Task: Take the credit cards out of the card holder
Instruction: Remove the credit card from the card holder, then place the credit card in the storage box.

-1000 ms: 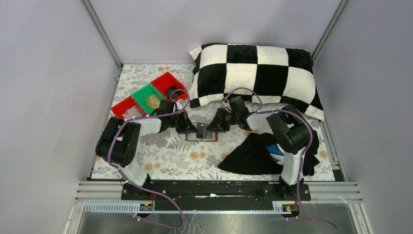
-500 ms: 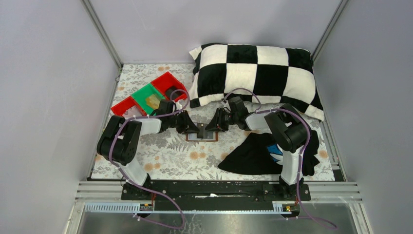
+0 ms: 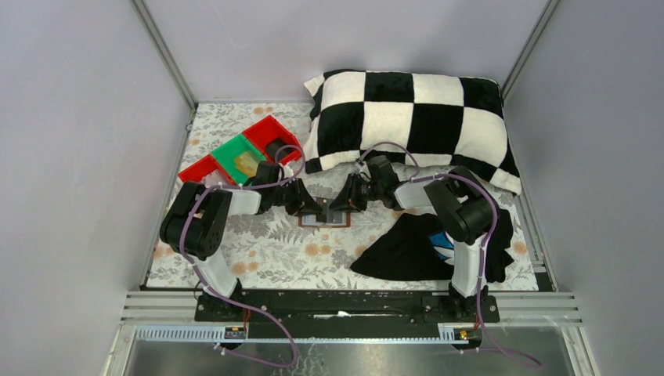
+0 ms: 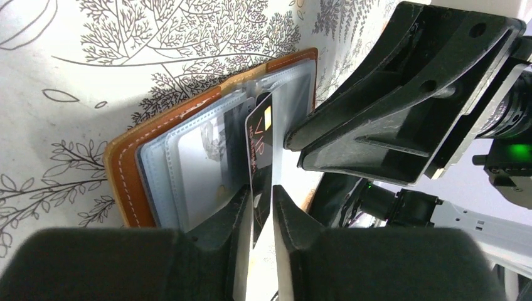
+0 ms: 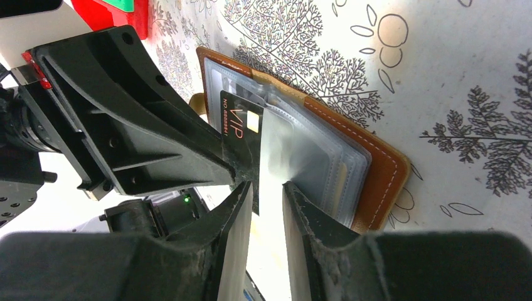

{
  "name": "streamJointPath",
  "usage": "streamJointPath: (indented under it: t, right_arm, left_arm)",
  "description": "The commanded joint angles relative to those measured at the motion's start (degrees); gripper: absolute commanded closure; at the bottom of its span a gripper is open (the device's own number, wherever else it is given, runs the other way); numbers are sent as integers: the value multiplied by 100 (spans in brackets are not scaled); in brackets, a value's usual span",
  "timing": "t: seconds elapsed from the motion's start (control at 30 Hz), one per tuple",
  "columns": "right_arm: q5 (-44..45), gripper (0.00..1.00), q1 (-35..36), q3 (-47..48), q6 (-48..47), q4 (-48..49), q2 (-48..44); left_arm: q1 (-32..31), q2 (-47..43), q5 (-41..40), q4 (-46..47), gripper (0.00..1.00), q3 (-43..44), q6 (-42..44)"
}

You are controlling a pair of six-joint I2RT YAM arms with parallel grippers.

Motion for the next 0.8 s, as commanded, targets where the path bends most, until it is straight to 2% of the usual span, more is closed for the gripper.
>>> streamJointPath:
  t: [0.0, 0.07, 0.1, 0.43, 0.77]
  right_arm:
    - [191, 68, 58, -43, -105, -240, 254]
    - [183, 68, 54, -43, -104, -243, 246]
    - [183, 68, 57, -43, -109, -259, 240]
    - [222, 68, 53, -101, -211, -377, 158]
    - [76, 65, 58, -94, -223, -503, -342]
  left_arm:
    - [-32, 30, 371, 608, 84, -4, -193]
    - [-32, 1, 348, 570, 97, 13, -189]
    - [-32, -21, 318, 490, 100, 41, -163]
    - [147, -969, -936, -2066, 100, 1077, 946]
    - [825, -1579, -1106, -3384, 100, 2088, 1428]
